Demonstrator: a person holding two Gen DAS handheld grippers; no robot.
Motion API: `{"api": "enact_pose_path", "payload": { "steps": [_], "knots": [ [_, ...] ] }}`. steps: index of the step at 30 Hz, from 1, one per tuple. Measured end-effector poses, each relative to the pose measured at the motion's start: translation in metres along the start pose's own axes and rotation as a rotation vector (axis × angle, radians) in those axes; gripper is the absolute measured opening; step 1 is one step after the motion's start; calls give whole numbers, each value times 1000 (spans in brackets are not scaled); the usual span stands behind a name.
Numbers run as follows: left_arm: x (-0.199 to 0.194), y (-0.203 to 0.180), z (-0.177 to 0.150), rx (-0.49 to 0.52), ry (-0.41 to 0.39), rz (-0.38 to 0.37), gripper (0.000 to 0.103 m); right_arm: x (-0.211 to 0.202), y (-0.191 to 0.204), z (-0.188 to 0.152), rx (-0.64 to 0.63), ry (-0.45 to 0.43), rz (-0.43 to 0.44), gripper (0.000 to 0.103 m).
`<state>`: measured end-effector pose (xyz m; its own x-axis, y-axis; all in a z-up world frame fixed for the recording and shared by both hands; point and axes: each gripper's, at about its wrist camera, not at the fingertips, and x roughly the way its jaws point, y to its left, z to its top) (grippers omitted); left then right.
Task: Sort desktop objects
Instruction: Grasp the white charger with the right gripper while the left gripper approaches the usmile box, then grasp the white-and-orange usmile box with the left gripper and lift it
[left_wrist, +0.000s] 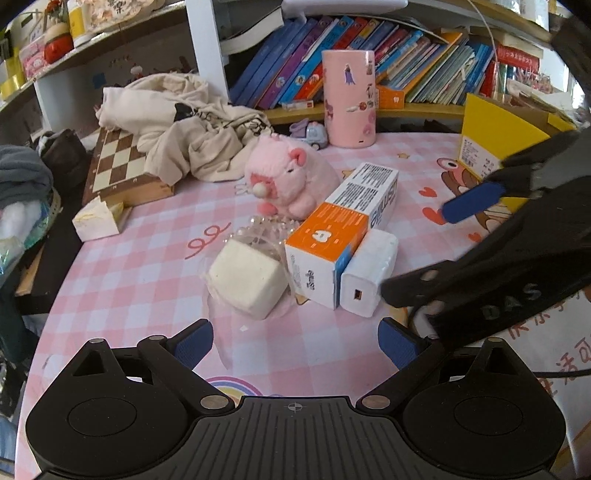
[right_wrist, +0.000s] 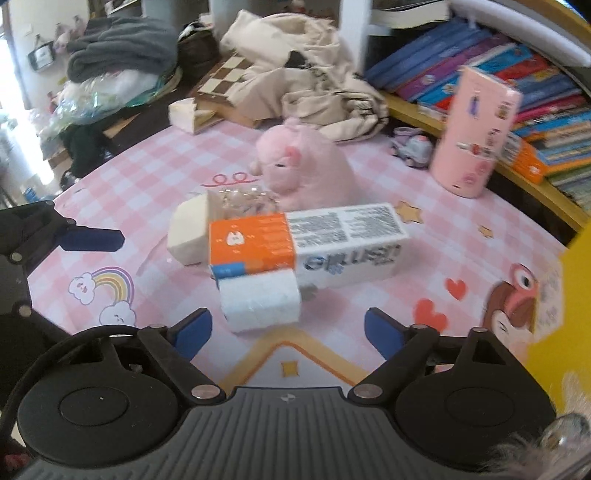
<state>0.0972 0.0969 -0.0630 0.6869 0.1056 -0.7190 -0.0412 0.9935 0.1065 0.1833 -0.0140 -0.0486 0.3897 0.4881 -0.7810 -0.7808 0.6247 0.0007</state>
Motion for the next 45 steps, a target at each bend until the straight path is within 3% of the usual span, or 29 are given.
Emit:
{"api": "enact_pose_path", "payload": {
  "steps": [7, 13, 25, 32, 37, 40, 43, 45],
  "knots": [
    [3, 4, 0, -20, 18, 16, 98, 23, 5, 13, -76, 43, 42, 61],
    [4, -4, 5, 34, 2, 10, 98, 16, -6, 10, -42, 43, 38, 60],
    [25, -33, 38, 286, -71, -31, 98, -19, -52, -21, 135, 51, -81, 60],
    [51, -43, 60, 347, -67, -58, 97, -24, -59, -28, 163, 48, -96, 60],
    [76, -54, 70, 411, -7, -85, 97, -25, -63, -32, 177, 55, -104, 60],
    [83, -53, 70, 395, 20, -117, 88, -27, -64, -35, 183, 55, -109, 60],
    [86, -53, 70, 375, 34, -137, 71, -29, -66, -38, 192, 56, -112, 60],
    [84, -52, 70, 365, 38, -140, 49, -32, -66, -39, 196, 55, -114, 60]
  ]
}}
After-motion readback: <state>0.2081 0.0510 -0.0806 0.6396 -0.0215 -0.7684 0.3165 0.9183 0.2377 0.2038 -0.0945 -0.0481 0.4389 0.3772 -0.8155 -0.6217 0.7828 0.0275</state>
